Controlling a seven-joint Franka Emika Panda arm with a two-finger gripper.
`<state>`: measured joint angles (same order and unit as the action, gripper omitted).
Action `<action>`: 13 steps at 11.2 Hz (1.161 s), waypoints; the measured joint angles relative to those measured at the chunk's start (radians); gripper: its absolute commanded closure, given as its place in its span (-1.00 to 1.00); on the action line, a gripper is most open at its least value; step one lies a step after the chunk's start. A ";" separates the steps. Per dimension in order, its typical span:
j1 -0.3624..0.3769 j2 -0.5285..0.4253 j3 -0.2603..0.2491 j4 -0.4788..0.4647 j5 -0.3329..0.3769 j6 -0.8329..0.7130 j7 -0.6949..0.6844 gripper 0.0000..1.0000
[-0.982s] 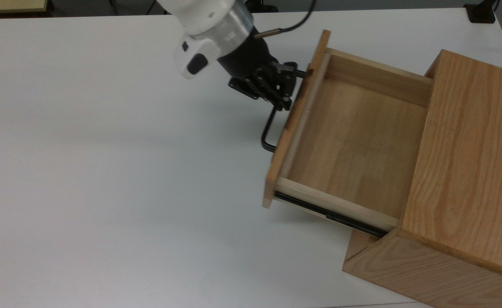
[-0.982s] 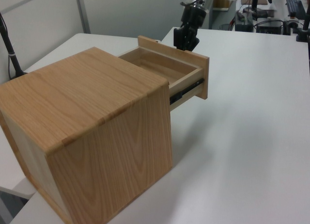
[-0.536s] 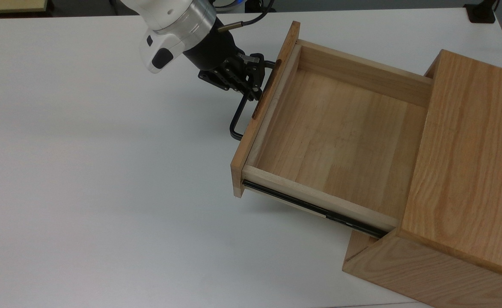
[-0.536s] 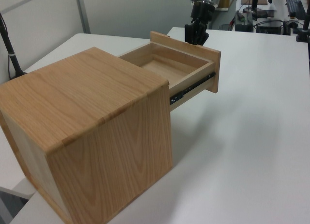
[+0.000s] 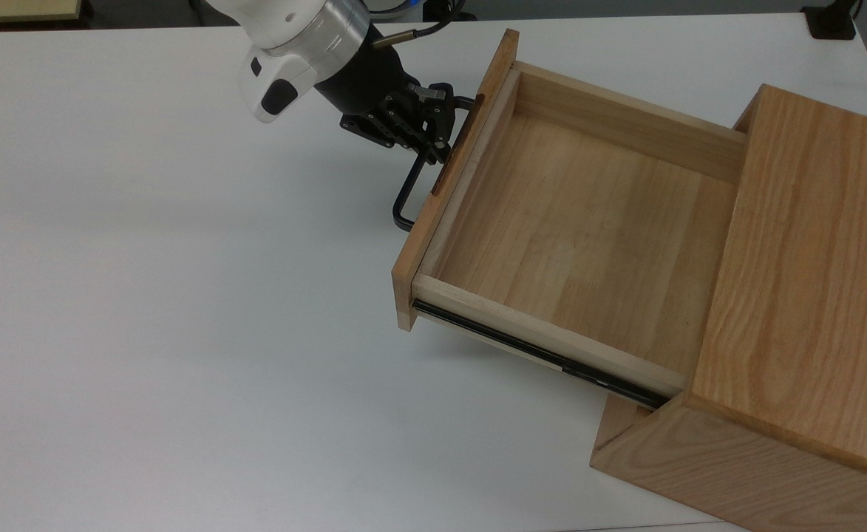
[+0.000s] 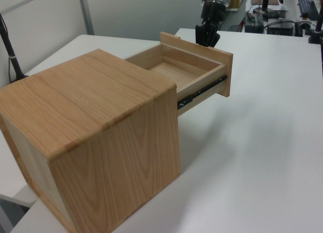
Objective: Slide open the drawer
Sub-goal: 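Pull the black handle away from the cabinet, sliding the drawer out, then open the gripper, release the handle and lift the gripper away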
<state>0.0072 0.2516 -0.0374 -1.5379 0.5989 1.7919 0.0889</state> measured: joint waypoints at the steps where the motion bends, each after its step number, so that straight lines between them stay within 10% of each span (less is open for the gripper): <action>1: 0.000 -0.001 -0.002 0.000 0.000 -0.011 -0.003 0.80; 11: 0.002 -0.085 -0.010 -0.106 -0.008 -0.075 -0.014 0.81; 13: 0.002 -0.091 -0.010 -0.113 -0.008 -0.084 -0.013 0.30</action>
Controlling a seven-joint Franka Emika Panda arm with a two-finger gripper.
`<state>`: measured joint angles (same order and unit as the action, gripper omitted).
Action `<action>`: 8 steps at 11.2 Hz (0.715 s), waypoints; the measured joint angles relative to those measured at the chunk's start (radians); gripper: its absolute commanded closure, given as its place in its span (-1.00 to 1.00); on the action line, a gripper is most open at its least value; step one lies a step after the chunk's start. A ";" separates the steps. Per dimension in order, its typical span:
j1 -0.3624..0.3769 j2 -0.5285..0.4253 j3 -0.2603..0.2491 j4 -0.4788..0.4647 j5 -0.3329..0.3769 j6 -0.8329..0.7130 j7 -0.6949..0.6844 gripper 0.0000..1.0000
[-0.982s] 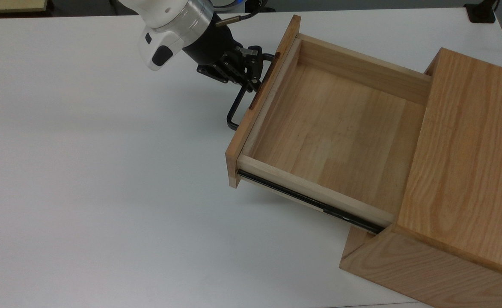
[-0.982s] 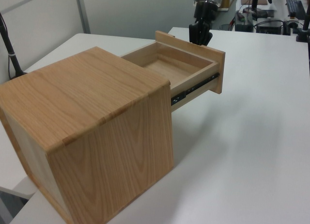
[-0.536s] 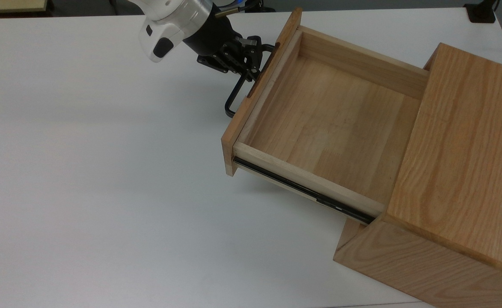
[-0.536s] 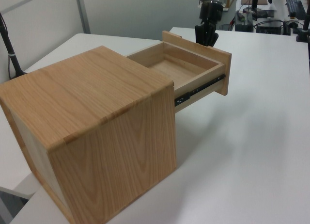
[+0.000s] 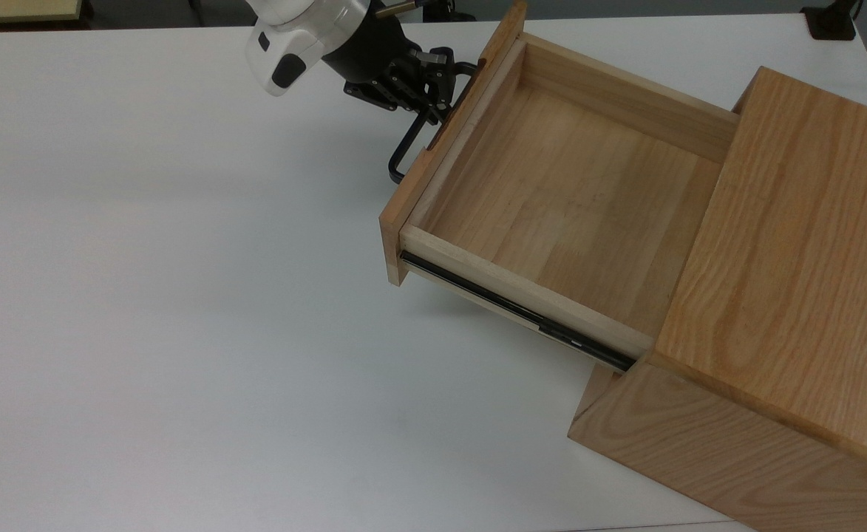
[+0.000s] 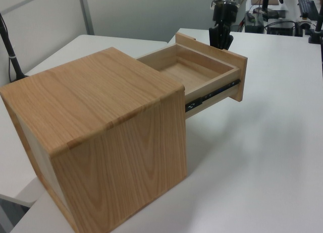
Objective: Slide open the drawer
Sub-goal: 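Open the gripper, release the handle and lift the gripper away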
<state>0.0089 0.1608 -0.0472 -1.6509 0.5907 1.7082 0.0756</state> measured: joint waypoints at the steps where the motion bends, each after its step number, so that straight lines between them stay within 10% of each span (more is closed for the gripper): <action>1: 0.000 -0.003 0.000 -0.003 0.000 0.000 0.001 0.05; 3: -0.001 -0.014 0.000 -0.005 0.000 -0.038 -0.051 -0.89; 8: -0.005 -0.049 -0.014 -0.008 0.000 -0.048 -0.063 -1.00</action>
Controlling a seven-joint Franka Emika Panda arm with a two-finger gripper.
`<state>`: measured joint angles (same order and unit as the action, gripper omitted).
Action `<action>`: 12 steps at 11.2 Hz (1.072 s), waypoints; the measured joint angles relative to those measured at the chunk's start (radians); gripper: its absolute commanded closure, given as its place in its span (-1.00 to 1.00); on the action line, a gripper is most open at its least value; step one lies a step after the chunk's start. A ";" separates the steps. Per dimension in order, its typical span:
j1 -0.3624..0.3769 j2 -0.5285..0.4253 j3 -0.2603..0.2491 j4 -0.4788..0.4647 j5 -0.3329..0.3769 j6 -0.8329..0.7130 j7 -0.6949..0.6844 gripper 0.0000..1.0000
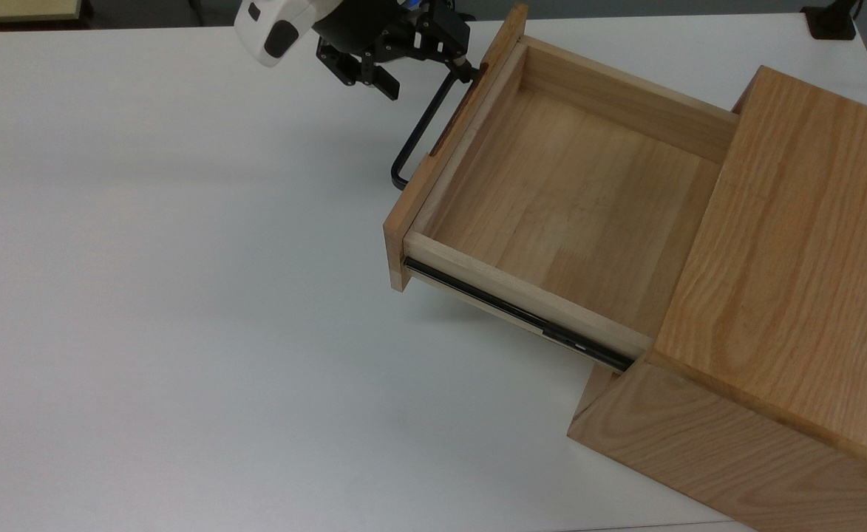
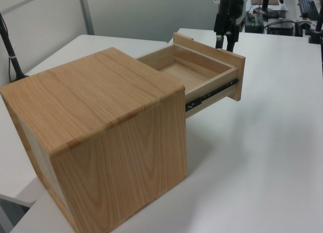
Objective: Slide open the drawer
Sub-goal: 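Open the gripper, release the handle and lift the gripper away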
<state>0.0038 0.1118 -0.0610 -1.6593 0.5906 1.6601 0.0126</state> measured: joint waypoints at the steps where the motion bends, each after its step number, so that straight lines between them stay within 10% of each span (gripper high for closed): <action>1: -0.001 -0.006 -0.004 0.009 0.000 0.000 0.000 -1.00; 3: -0.002 -0.017 -0.007 0.055 -0.075 0.001 0.052 -1.00; 8: 0.010 -0.033 -0.001 0.135 -0.589 -0.067 0.132 -1.00; 12: 0.021 -0.033 -0.002 0.135 -0.660 -0.083 0.128 -1.00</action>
